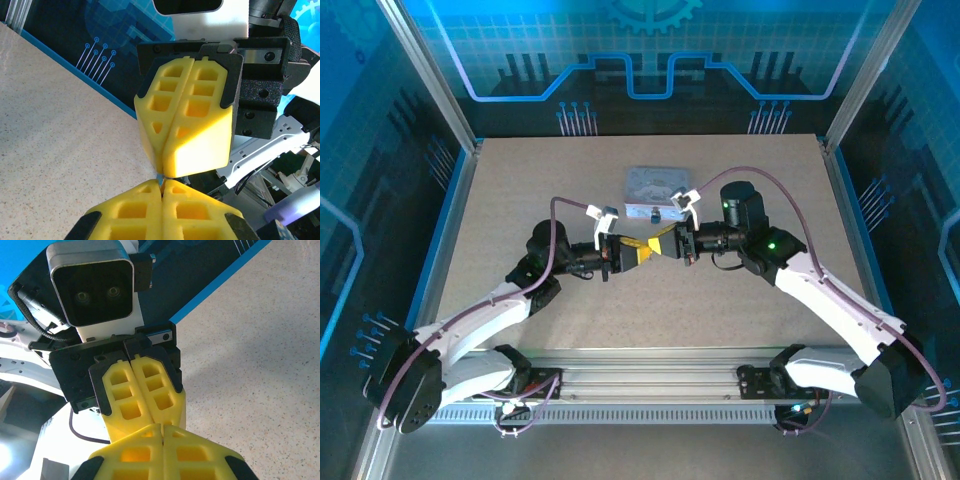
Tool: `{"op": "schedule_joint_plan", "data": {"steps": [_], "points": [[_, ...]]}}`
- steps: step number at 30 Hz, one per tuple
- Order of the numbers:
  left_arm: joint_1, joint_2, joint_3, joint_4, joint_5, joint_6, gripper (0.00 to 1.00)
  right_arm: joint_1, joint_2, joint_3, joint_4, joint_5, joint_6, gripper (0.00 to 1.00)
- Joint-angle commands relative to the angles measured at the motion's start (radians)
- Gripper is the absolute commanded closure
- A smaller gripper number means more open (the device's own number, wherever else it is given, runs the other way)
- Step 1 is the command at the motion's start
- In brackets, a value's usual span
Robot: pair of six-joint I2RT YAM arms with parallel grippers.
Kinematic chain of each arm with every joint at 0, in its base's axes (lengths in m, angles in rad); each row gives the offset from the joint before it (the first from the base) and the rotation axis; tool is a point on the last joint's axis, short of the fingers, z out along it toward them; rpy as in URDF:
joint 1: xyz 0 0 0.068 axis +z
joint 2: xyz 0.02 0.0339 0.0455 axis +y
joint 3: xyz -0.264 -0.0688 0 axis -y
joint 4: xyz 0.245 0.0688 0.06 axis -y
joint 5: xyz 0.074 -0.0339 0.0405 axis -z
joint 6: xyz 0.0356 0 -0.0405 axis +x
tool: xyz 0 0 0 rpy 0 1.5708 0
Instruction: Unlock a padlock with a key
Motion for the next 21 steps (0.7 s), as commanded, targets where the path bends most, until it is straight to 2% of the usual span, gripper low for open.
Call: {"op": "schedule_joint_plan", "data": {"steps": [1,2,4,15,21], "points": [[0.007,-0.018,-0.017,0.041,-0.001,-0.007,0.88,-0.015,-0.020,-0.011,0.018,-0.011,-0.002,1.00],[0.007,-0.017,-0.018,0.039,-0.001,-0.008,0.82,-0.016,-0.022,-0.012,0.019,-0.010,0.001,1.00],[0.007,-0.017,-0.019,0.038,-0.001,-0.006,0.79,-0.016,-0.023,-0.013,0.023,-0.008,0.003,1.00],[0.008,-0.008,-0.017,0.040,0.002,-0.010,0.81,-0.019,-0.028,-0.015,0.036,-0.014,0.014,1.00],[0.008,0.001,-0.009,0.052,0.011,-0.021,0.77,-0.016,-0.018,-0.020,0.054,-0.029,0.023,1.00]]}}
